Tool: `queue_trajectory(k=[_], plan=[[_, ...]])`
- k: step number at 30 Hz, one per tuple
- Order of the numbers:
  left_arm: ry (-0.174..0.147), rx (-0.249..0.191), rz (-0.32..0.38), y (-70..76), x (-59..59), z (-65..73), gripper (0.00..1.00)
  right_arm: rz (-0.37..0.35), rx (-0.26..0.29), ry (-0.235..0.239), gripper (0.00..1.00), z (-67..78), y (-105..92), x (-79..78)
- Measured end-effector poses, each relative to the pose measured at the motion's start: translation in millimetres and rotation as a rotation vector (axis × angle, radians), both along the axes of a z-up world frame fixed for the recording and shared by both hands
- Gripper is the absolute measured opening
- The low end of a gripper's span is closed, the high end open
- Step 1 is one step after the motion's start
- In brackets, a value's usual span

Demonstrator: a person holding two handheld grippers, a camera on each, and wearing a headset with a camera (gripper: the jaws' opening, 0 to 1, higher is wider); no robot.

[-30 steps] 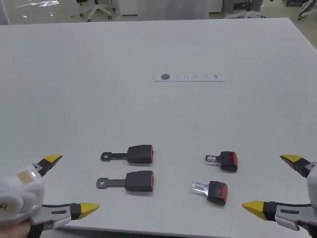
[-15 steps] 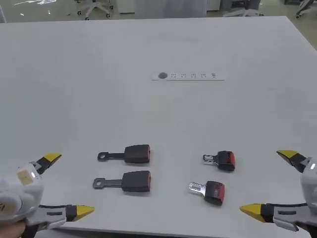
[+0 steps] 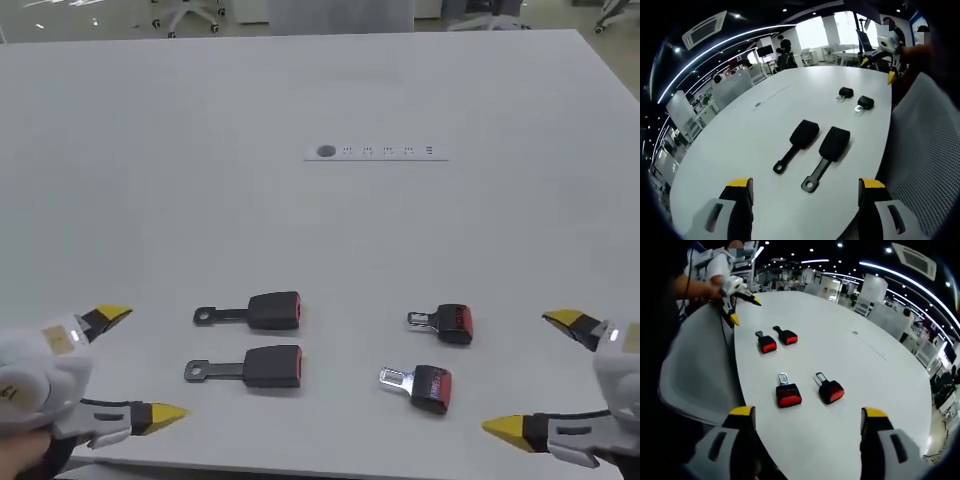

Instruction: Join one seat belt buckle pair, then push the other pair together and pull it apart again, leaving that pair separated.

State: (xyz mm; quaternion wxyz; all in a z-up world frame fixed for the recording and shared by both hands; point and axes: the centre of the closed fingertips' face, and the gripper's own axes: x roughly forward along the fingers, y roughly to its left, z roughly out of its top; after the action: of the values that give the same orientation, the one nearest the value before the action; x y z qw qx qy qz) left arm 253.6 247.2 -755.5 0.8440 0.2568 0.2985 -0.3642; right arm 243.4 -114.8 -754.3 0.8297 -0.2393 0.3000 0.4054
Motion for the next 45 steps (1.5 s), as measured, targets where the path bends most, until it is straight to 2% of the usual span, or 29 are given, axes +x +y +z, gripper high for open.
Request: queue_trajectory(k=[7, 12, 14, 17, 21, 25, 30, 35, 37, 45], plan=[[0.042, 0.048, -0.075, -12.4, -3.2, -15.9, 0.87, 0.054, -0.017, 0.043, 0.80, -10.0, 10.4, -3.5], [0.078, 0.041, -0.099, -26.4, 1.0, -24.3, 0.85, 0.096, -0.028, 0.076, 0.74, -20.4, 20.0, -6.7], [0.077, 0.045, -0.116, -32.8, 4.5, -26.4, 0.84, 0.117, -0.037, 0.090, 0.73, -26.3, 25.0, -8.6], [0.094, 0.037, -0.136, -41.9, 9.0, -31.1, 0.79, 0.137, -0.039, 0.106, 0.71, -33.2, 31.8, -9.5], [0.112, 0.043, -0.199, -52.9, 12.6, -44.3, 0.75, 0.151, -0.033, 0.132, 0.68, -43.5, 39.0, -8.6], [0.151, 0.070, -0.243, -53.6, 13.1, -60.1, 0.71, 0.184, -0.042, 0.143, 0.67, -51.6, 44.7, -8.6], [0.170, 0.045, -0.250, -62.4, 17.2, -61.7, 0.66, 0.204, -0.035, 0.156, 0.63, -56.0, 51.6, -4.6], [0.190, 0.050, -0.281, -75.9, 19.4, -67.3, 0.59, 0.239, -0.033, 0.163, 0.59, -61.6, 59.9, -0.5], [0.198, 0.052, -0.292, -81.0, 20.3, -70.1, 0.58, 0.252, -0.032, 0.181, 0.58, -65.0, 62.4, -0.1], [0.236, 0.060, -0.320, -91.4, 21.7, -79.6, 0.50, 0.280, -0.033, 0.217, 0.53, -75.0, 67.8, 5.5]])
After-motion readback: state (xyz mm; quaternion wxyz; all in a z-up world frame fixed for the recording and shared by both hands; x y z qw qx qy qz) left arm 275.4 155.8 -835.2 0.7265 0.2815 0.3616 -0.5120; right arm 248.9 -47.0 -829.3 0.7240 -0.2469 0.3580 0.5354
